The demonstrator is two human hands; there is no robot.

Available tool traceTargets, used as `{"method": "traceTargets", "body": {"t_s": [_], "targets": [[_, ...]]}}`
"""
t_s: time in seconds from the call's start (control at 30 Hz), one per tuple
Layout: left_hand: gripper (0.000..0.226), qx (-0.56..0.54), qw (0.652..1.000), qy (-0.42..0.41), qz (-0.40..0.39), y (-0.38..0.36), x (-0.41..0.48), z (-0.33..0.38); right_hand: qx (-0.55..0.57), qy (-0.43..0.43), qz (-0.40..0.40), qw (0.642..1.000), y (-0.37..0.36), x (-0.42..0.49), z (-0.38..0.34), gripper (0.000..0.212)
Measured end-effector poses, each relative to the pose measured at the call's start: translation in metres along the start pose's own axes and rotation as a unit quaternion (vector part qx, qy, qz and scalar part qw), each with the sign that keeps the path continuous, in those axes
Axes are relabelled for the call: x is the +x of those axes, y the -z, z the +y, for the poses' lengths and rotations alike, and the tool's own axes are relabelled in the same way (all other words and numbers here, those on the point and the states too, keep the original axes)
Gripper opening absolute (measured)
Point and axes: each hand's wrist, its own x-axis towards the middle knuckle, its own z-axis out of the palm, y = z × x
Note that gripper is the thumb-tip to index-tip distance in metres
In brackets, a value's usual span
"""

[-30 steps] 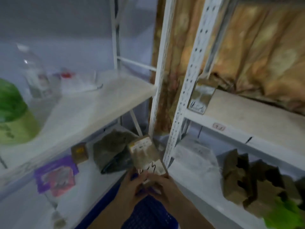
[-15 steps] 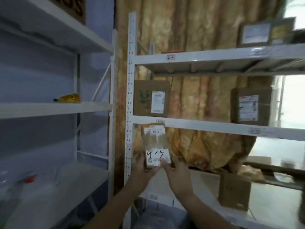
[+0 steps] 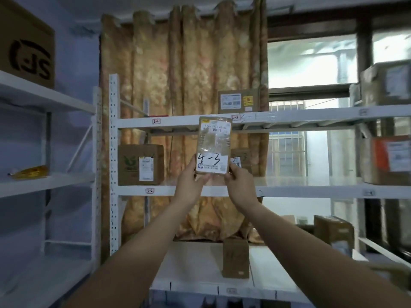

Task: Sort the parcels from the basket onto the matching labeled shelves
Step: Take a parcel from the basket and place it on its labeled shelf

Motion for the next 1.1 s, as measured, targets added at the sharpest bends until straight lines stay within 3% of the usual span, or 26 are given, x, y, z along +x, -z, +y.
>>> {"method": "traceTargets", "body": {"t_s": [0.27, 0.43, 0.6, 0.83, 1.03, 1.1], "targets": [[0.047, -0.004, 0.999, -0.032, -0.036, -0.056, 0.005, 0.037, -0.049, 0.000, 0.032, 0.998, 0.078, 0.005, 0.005, 0.038], [0.050, 0.002, 0.998, -0.041, -0.037, -0.087, 0.001, 0.041, -0.056, -0.015, 0.038, 0.998, 0.108, 0.002, 0.015, 0.026], [0.058, -0.149, 0.983, 0.051, -0.096, -0.111, -0.008, 0.031, -0.085, -0.051, 0.037, 0.994, 0.119, -0.003, 0.045, 0.024], [0.047, -0.135, 0.974, 0.154, -0.099, -0.120, -0.038, -0.068, -0.049, -0.112, -0.011, 0.992, 0.042, -0.049, 0.127, 0.030], [0.056, -0.121, 0.944, 0.283, -0.116, -0.099, -0.053, -0.197, 0.026, -0.178, -0.089, 0.980, -0.056, -0.070, 0.201, 0.037], [0.047, -0.137, 0.937, 0.305, -0.102, -0.099, -0.052, -0.247, 0.046, -0.199, -0.102, 0.974, -0.089, -0.070, 0.230, 0.034]]}}
